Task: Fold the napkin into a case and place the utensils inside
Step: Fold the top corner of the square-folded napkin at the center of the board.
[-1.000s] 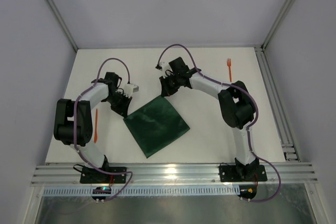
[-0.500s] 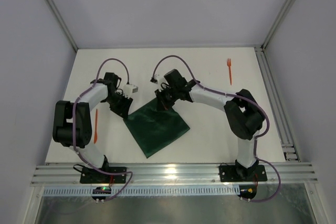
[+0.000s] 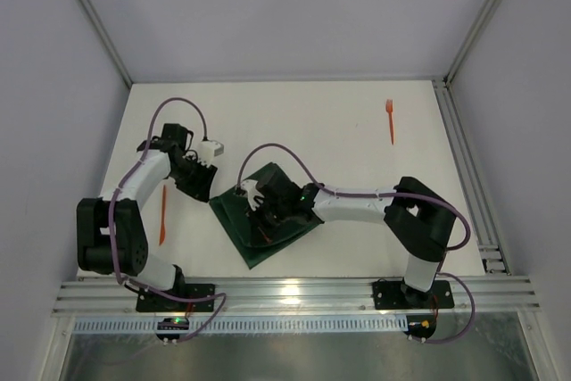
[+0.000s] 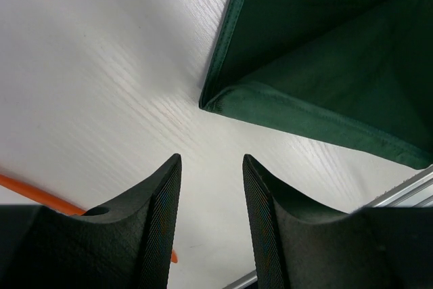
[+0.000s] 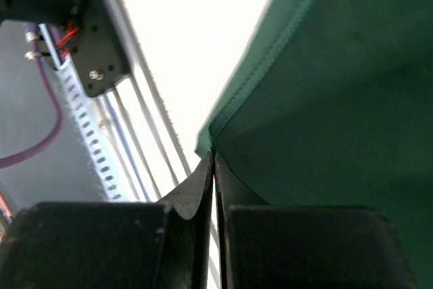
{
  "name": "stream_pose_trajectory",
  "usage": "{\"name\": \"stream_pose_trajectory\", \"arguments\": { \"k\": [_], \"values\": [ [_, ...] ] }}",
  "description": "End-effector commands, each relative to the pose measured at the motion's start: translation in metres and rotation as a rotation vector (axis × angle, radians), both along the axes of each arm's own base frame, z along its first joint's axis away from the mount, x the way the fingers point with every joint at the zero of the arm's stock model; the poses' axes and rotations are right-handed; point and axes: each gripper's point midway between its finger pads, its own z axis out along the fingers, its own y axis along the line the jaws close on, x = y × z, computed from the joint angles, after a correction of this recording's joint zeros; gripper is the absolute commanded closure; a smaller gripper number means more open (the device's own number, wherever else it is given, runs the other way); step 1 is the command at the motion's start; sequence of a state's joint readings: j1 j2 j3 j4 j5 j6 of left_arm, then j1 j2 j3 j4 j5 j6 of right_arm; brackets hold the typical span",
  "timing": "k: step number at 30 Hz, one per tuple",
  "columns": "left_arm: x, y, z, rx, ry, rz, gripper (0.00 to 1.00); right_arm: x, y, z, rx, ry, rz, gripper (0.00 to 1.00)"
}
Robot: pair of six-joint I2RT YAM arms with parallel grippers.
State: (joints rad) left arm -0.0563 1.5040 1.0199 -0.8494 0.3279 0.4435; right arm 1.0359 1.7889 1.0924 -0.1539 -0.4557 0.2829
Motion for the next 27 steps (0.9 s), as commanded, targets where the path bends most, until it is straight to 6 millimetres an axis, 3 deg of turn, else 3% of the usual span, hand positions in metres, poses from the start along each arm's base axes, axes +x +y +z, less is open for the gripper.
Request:
{"name": "stream_pose_trajectory", "arguments": {
  "k": [1, 12, 19, 22, 23, 24, 27],
  "values": [
    [-0.012, 0.0, 0.001, -0.01, 0.018, 0.024, 0.56, -0.016, 0.025, 0.018, 0.078, -0.018, 0.004, 0.96],
    [-0.018, 0.001, -0.007, -0.003, 0.032, 0.015, 0.56, -0.036, 0.029, 0.009, 0.023, -0.006, 0.008, 0.96],
    [-0.013, -0.003, -0.008, -0.024, 0.037, 0.013, 0.56, -0.034, 0.031, 0.003, -0.007, 0.005, -0.006, 0.92],
    [-0.012, -0.003, -0.008, -0.024, 0.037, 0.013, 0.56, -0.038, 0.029, 0.001, -0.024, 0.018, 0.014, 0.86],
    [-0.011, -0.003, -0.007, -0.024, 0.035, 0.013, 0.56, -0.04, 0.027, -0.002, -0.038, 0.024, 0.02, 0.81],
    [-0.011, -0.003, -0.007, -0.026, 0.037, 0.013, 0.56, -0.041, 0.027, -0.001, -0.039, 0.025, 0.025, 0.69],
    [-0.012, -0.005, -0.004, -0.036, 0.032, 0.008, 0.56, -0.043, 0.023, -0.002, -0.045, 0.024, 0.036, 0.64]
  ]
}}
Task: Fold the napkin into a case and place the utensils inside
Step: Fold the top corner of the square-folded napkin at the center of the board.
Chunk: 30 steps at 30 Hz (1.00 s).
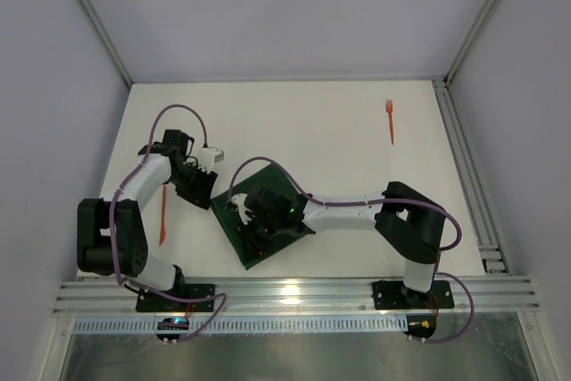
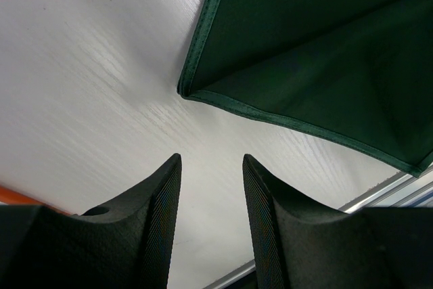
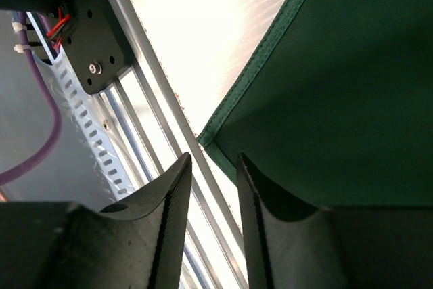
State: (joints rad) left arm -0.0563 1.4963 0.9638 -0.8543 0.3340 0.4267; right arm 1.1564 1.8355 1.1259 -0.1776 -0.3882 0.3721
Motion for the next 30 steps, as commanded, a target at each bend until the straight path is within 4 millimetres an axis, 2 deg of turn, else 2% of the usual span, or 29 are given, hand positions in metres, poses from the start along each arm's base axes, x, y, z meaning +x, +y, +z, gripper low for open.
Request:
{"name": "stream_pose_trajectory", "arguments": {
  "k": [1, 8, 10, 11, 12, 13, 14, 16, 17, 18, 19, 20, 22, 23, 27, 30],
  "values": [
    [0.007, -0.005, 0.01, -0.035, -0.03, -0.005, 0.56, -0.002, 0.005, 0.011, 0.019, -0.015, 0.022, 0.62],
    [0.005, -0.011, 0.027, -0.071, -0.078, -0.037, 0.56, 0.017, 0.004, 0.043, 0.036, -0.14, -0.006, 0.6],
    [0.003, -0.013, 0.032, -0.078, -0.092, -0.053, 0.55, 0.033, -0.005, 0.059, 0.039, -0.201, -0.065, 0.6],
    [0.002, -0.014, 0.033, -0.081, -0.091, -0.058, 0.55, 0.037, -0.013, 0.058, 0.025, -0.209, -0.096, 0.6],
    [0.001, -0.014, 0.034, -0.081, -0.096, -0.067, 0.53, 0.044, -0.021, 0.072, 0.047, -0.226, -0.139, 0.6],
    [0.0, -0.015, 0.033, -0.081, -0.096, -0.075, 0.53, 0.06, -0.033, 0.074, 0.033, -0.224, -0.228, 0.6],
    [0.0, -0.015, 0.032, -0.081, -0.099, -0.075, 0.52, 0.064, -0.05, 0.065, 0.003, -0.208, -0.275, 0.6],
    [-0.001, -0.016, 0.028, -0.079, -0.101, -0.083, 0.49, 0.085, -0.079, 0.075, 0.004, -0.188, -0.414, 0.6],
    [-0.001, -0.015, 0.027, -0.075, -0.103, -0.086, 0.49, 0.084, -0.096, 0.064, -0.021, -0.175, -0.434, 0.59],
    [-0.002, -0.016, 0.025, -0.076, -0.1, -0.087, 0.48, 0.087, -0.106, 0.063, -0.022, -0.181, -0.447, 0.58],
    [-0.002, -0.016, 0.023, -0.074, -0.094, -0.088, 0.48, 0.095, -0.121, 0.072, -0.009, -0.22, -0.462, 0.57],
    [-0.001, -0.015, 0.022, -0.071, -0.093, -0.087, 0.48, 0.093, -0.134, 0.062, -0.032, -0.225, -0.458, 0.57],
    [0.0, -0.015, 0.02, -0.065, -0.088, -0.087, 0.48, 0.099, -0.151, 0.07, -0.016, -0.26, -0.466, 0.57],
    [0.003, -0.013, 0.018, -0.056, -0.094, -0.084, 0.48, 0.104, -0.164, 0.066, -0.014, -0.268, -0.446, 0.58],
    [0.008, -0.013, 0.01, -0.05, -0.089, -0.08, 0.48, 0.111, -0.185, 0.066, 0.046, -0.346, -0.339, 0.75],
    [0.009, -0.018, 0.004, -0.078, -0.07, -0.08, 0.48, 0.114, -0.197, 0.06, 0.022, -0.414, -0.274, 0.78]
  ]
}}
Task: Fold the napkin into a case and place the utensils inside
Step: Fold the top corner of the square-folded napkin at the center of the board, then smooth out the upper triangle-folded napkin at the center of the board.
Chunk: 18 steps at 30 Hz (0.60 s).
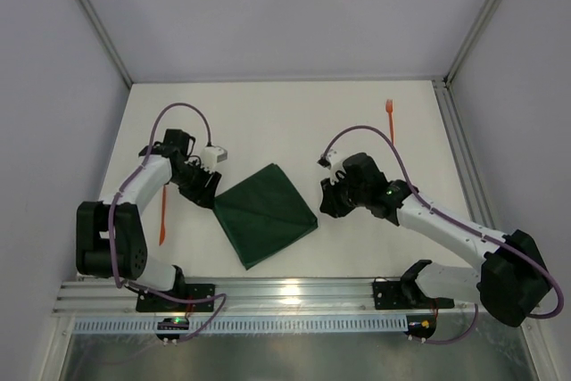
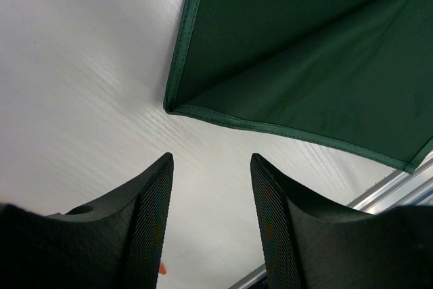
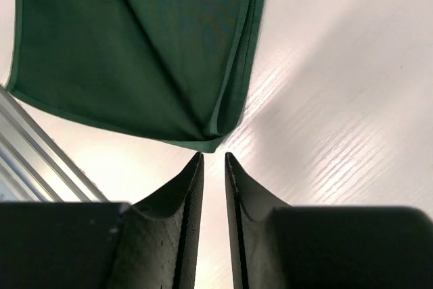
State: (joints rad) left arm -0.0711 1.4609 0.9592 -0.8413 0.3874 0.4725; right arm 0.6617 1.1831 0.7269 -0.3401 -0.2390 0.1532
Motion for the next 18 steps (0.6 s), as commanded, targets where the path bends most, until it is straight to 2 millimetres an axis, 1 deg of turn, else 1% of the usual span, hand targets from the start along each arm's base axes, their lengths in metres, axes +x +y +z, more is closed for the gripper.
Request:
{"name": "stream_pose_trajectory", "arguments": {
  "k": [1, 2, 3, 4, 6, 7, 8, 9, 10, 11, 12, 13, 15, 16, 18],
  "values": [
    [0.005, -0.007, -0.007, -0.036, -0.004, -0.014, 0.48, -0.001, 0.0, 0.007, -0.012, -0.132, 0.186, 0.78],
    [0.005, -0.008, -0.008, -0.042, 0.001, -0.015, 0.48, -0.001, -0.002, 0.005, -0.027, -0.149, 0.204, 0.77],
    [0.005, -0.01, -0.008, -0.049, 0.004, -0.015, 0.48, 0.001, -0.005, 0.006, -0.055, -0.215, 0.268, 0.75],
    [0.005, -0.012, -0.008, -0.061, 0.003, -0.021, 0.48, 0.002, -0.006, 0.006, -0.072, -0.254, 0.31, 0.72],
    [0.004, -0.013, -0.007, -0.07, 0.005, -0.03, 0.48, 0.005, -0.003, 0.019, -0.073, -0.35, 0.382, 0.68],
    [0.004, -0.013, -0.007, -0.069, 0.006, -0.033, 0.48, 0.008, 0.0, 0.029, -0.086, -0.436, 0.464, 0.67],
    [0.004, -0.013, -0.006, -0.072, 0.006, -0.033, 0.48, 0.009, 0.001, 0.034, -0.092, -0.483, 0.509, 0.64],
    [0.003, -0.014, -0.006, -0.073, 0.005, -0.038, 0.47, 0.004, 0.002, 0.037, -0.092, -0.522, 0.58, 0.63],
    [0.003, -0.014, -0.008, -0.071, 0.007, -0.039, 0.47, 0.004, 0.0, 0.034, -0.147, -0.613, 0.697, 0.61],
    [0.005, -0.012, -0.009, -0.061, -0.002, -0.031, 0.47, 0.002, -0.001, 0.031, -0.171, -0.643, 0.76, 0.56],
    [0.007, -0.012, -0.011, -0.06, 0.001, -0.021, 0.47, -0.002, -0.005, 0.019, -0.204, -0.624, 0.824, 0.56],
    [0.013, -0.012, -0.012, -0.06, -0.01, -0.004, 0.47, 0.001, -0.003, 0.021, -0.221, -0.66, 0.88, 0.56],
    [0.019, -0.012, -0.014, -0.055, -0.012, 0.012, 0.47, 0.002, -0.002, 0.013, -0.239, -0.628, 0.918, 0.56],
    [0.025, -0.012, -0.014, -0.055, -0.027, 0.016, 0.47, 0.005, 0.004, 0.007, -0.235, -0.611, 0.967, 0.56],
    [0.029, -0.011, -0.015, -0.045, -0.035, 0.019, 0.47, 0.004, 0.007, -0.004, -0.239, -0.563, 1.01, 0.56]
  ]
}}
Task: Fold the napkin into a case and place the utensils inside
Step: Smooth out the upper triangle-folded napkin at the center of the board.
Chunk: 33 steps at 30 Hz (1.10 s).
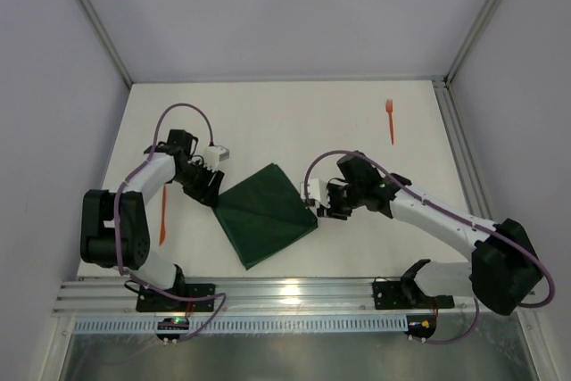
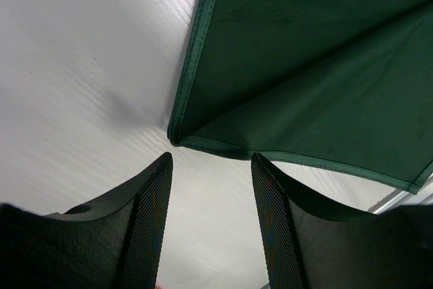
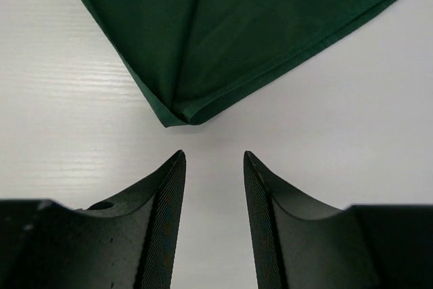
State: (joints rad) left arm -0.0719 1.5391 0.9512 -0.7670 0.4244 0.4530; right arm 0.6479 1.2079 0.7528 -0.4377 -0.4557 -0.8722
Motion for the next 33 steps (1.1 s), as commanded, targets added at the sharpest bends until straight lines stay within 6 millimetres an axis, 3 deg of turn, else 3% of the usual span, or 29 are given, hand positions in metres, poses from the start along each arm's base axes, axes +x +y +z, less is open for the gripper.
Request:
{"name": "stream_pose_trajectory", "arguments": {
  "k": [1, 8, 18, 24, 33],
  "values": [
    [0.021, -0.003, 0.002, -0.004, -0.057, 0.009, 0.47, 0.004, 0.018, -0.006, -0.052, -0.023, 0.2, 0.56],
    [0.017, -0.001, -0.004, 0.008, -0.045, -0.016, 0.48, -0.009, 0.029, -0.027, -0.138, 0.033, 0.34, 0.56],
    [0.008, -0.002, -0.013, 0.002, -0.01, -0.028, 0.48, -0.022, 0.024, -0.038, -0.179, 0.034, 0.349, 0.57],
    [0.004, -0.002, -0.013, -0.002, -0.007, -0.029, 0.5, -0.018, 0.036, -0.038, -0.163, -0.012, 0.363, 0.62],
    [0.002, -0.002, -0.013, 0.001, -0.007, -0.032, 0.53, -0.016, 0.029, -0.054, -0.233, 0.009, 0.37, 0.63]
  ]
}}
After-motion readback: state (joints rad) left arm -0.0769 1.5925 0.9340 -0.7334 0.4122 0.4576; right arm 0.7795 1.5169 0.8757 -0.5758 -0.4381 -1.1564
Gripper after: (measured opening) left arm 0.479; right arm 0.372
